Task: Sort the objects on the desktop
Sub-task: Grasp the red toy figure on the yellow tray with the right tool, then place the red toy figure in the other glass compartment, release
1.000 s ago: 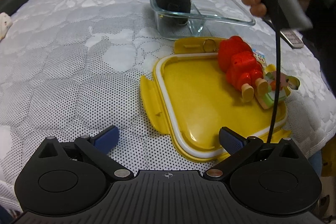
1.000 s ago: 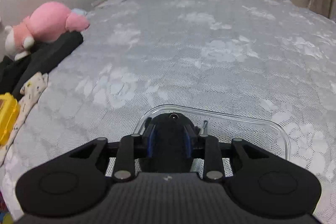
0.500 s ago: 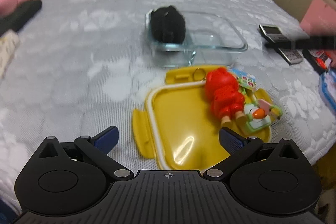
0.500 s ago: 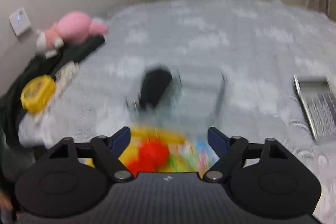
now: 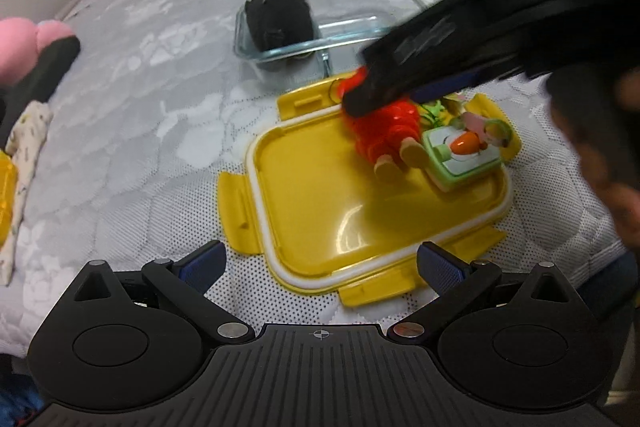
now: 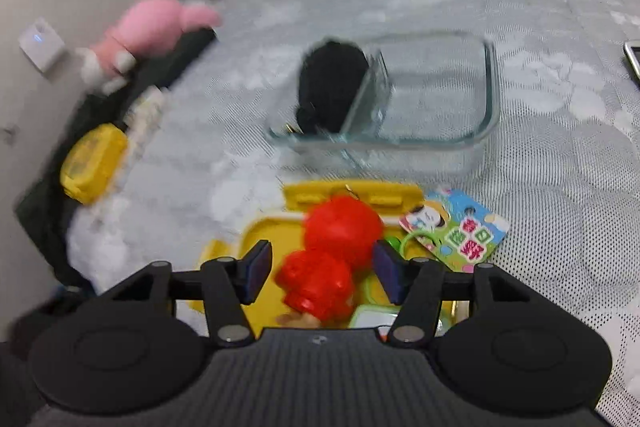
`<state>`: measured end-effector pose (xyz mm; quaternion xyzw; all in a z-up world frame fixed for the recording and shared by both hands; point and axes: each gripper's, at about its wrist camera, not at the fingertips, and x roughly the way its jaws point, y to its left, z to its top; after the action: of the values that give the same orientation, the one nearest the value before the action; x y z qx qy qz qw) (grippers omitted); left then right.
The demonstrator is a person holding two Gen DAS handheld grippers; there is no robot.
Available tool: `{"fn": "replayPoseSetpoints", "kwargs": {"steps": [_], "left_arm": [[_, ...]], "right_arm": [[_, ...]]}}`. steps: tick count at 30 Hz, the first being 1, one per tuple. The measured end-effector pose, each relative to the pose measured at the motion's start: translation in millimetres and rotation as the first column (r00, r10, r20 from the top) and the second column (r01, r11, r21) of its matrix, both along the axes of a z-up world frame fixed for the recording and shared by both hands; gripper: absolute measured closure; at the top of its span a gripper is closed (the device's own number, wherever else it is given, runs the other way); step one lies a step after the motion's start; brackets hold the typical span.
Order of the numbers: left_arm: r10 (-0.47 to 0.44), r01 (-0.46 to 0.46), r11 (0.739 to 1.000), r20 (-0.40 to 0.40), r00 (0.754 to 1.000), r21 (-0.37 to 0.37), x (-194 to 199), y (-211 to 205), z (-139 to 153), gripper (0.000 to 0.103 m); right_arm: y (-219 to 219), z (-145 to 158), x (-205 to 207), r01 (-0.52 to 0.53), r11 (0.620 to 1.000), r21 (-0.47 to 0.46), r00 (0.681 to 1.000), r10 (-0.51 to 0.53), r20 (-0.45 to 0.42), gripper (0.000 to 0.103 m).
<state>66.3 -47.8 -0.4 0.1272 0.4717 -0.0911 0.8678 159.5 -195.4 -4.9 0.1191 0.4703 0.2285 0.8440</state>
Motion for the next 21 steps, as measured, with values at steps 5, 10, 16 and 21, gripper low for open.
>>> {"fn": "replayPoseSetpoints", "kwargs": {"steps": [5, 10, 16, 21], "left_arm": [[-0.007, 0.008, 1.000, 0.021, 1.000, -0.023, 3, 0, 4, 0.000], [0.001, 0.000, 0.998, 0.014, 1.000, -0.060, 6, 6, 0, 0.000], [0.014, -0.014, 0.994, -0.001, 1.000, -0.105, 8, 16, -5, 0.000], [0.023, -0.025, 0.990, -0.015, 1.000, -0.141, 9, 24, -10, 0.000]], "right_arm": [[-12, -6, -1, 0.027, 0.995, 0.096, 0.999, -0.024, -0.025, 0.055], [-34, 37, -1, 0.051, 0.980, 0.191, 0.997, -0.062, 0.051, 0.055], [-38, 80, 46, 0.147, 0.984, 0.098, 0.974, -0.161, 0.158, 0.055], [-21, 31, 105, 0.242, 0.970, -0.024, 0.969, -0.240, 0.055, 0.055]]}}
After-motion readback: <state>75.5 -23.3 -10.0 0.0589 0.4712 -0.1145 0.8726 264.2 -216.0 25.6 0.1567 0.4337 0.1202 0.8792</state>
